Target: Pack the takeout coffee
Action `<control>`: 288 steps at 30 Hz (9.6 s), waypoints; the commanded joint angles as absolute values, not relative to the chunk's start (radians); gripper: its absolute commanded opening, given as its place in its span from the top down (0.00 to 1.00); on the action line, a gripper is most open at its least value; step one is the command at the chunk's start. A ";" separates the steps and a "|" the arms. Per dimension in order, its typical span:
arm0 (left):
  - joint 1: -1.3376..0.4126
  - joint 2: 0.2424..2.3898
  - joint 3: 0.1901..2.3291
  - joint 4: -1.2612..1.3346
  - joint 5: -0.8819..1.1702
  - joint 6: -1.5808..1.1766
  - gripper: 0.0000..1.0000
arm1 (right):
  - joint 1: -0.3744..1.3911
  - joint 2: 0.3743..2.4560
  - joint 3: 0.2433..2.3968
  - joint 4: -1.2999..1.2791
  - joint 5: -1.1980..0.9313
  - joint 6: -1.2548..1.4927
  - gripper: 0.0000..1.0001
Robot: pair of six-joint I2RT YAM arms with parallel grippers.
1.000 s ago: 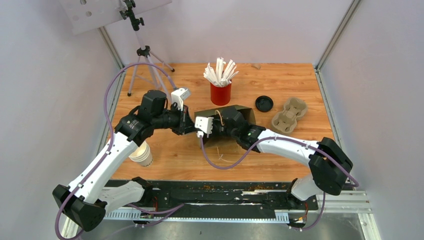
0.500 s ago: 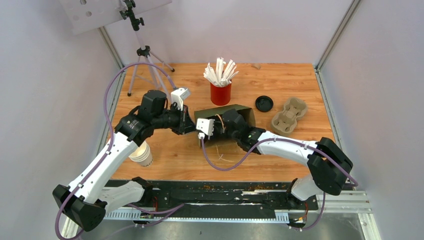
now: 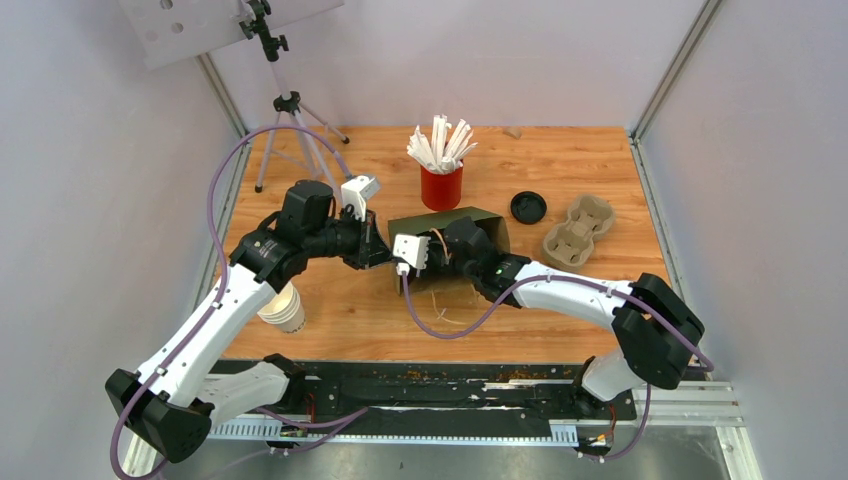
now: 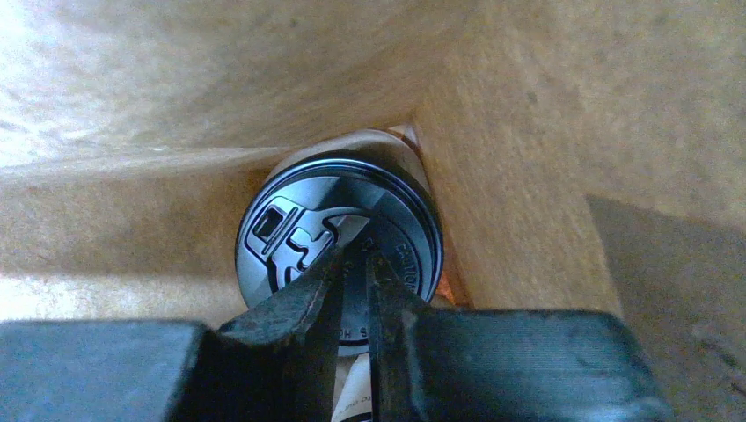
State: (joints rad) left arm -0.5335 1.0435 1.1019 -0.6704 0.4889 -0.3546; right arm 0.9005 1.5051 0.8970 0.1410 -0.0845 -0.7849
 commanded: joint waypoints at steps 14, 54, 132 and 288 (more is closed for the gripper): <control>-0.539 1.030 1.113 -0.632 0.551 -0.369 1.00 | 0.890 1.503 0.923 0.103 -0.070 -0.762 0.81; -0.538 1.030 1.122 -0.610 0.568 -0.407 1.00 | 0.888 1.196 1.009 -0.246 -0.152 -0.674 0.76; -0.365 1.126 1.294 -0.814 0.444 -0.609 0.87 | 0.813 0.988 1.079 -0.221 -0.125 -0.404 0.49; -0.360 1.107 1.487 -1.051 0.361 -0.375 0.00 | 0.330 2.167 2.237 -0.537 -0.343 -0.029 0.69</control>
State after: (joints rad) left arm -0.3649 1.1370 1.4929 -1.0752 0.3393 -0.3698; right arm 0.3202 2.2498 2.2383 -0.5400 -0.3389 -0.0460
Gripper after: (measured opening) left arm 1.000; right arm 0.348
